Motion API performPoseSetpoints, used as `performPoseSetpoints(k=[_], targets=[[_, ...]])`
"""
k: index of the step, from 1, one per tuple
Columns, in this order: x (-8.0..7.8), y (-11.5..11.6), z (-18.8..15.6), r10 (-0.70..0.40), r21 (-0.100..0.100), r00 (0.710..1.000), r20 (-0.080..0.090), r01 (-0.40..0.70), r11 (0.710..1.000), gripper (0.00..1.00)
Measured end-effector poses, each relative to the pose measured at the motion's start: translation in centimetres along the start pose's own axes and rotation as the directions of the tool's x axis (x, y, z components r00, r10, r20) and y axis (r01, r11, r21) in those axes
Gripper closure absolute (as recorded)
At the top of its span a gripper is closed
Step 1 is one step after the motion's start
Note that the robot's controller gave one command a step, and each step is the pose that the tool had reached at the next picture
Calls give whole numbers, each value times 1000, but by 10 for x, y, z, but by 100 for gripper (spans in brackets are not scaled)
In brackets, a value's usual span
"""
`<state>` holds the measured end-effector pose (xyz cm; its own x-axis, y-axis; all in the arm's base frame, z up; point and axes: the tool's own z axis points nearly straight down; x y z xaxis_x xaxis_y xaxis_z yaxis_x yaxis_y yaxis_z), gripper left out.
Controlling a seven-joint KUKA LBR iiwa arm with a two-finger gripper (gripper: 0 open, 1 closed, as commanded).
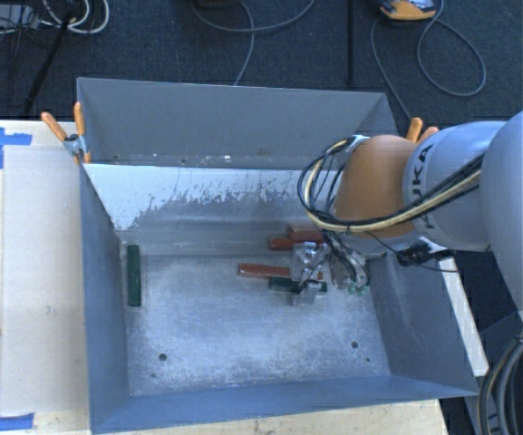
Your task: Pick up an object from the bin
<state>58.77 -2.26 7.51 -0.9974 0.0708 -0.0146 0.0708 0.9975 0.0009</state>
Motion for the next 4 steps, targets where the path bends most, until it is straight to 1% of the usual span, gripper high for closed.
performPoseSetpoints(k=[1,2,3,4], targets=[[35,31,-1,-188,2,982,5,188,982,100],[19,2,-141,-191,0,982,-5,191,982,100],[21,3,-136,-195,-2,981,-13,195,981,0],[0,50,9,-409,-8,913,-18,409,913,0]])
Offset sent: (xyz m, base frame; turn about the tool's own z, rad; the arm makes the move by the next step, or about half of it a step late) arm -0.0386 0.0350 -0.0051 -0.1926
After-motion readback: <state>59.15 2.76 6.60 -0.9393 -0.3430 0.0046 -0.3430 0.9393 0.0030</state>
